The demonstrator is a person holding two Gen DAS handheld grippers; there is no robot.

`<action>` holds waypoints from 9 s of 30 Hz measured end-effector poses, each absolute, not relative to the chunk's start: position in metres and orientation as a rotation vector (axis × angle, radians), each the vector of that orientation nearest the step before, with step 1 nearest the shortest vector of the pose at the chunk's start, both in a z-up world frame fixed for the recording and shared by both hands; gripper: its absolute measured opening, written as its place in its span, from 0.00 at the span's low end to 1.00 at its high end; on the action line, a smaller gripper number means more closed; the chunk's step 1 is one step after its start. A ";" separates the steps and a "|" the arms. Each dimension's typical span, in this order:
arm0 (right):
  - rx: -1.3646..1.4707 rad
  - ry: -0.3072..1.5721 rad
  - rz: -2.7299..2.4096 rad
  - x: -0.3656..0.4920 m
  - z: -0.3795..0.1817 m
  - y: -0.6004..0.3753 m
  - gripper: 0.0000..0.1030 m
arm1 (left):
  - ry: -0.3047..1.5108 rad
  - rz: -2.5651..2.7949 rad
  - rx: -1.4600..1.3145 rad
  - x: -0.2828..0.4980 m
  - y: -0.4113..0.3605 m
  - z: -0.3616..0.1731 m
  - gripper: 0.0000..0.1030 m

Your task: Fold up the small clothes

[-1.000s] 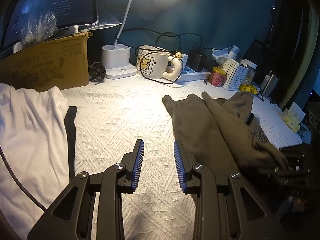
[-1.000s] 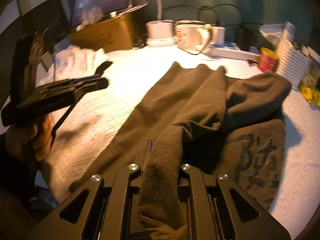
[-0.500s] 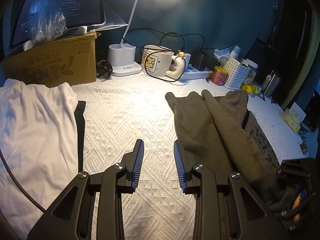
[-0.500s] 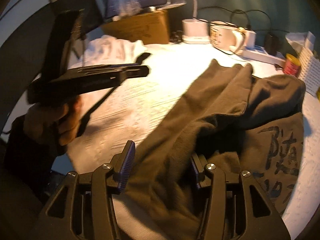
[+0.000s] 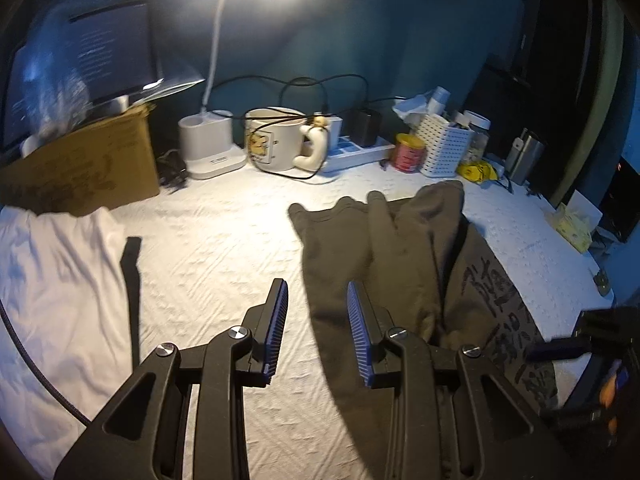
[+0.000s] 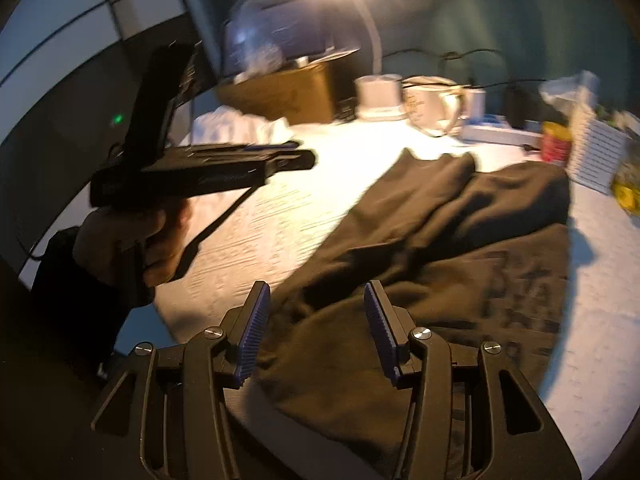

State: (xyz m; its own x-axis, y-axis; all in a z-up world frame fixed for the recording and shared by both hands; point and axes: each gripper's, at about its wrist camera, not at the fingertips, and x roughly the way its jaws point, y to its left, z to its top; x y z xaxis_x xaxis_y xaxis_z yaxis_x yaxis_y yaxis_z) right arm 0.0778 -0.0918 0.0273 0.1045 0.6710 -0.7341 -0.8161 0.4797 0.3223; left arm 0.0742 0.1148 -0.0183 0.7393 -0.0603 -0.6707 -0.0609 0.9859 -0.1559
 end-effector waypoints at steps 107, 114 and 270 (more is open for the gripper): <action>-0.033 0.983 0.615 0.301 -0.049 -0.158 0.19 | 0.986 -0.096 -0.105 0.166 0.101 -0.081 0.45; -0.027 1.010 0.615 0.283 -0.044 -0.166 0.19 | 1.011 0.019 0.028 0.151 0.102 -0.094 0.47; -0.057 1.024 0.647 0.087 -0.032 -0.246 0.33 | 0.871 -0.115 -0.218 0.042 0.068 -0.063 0.03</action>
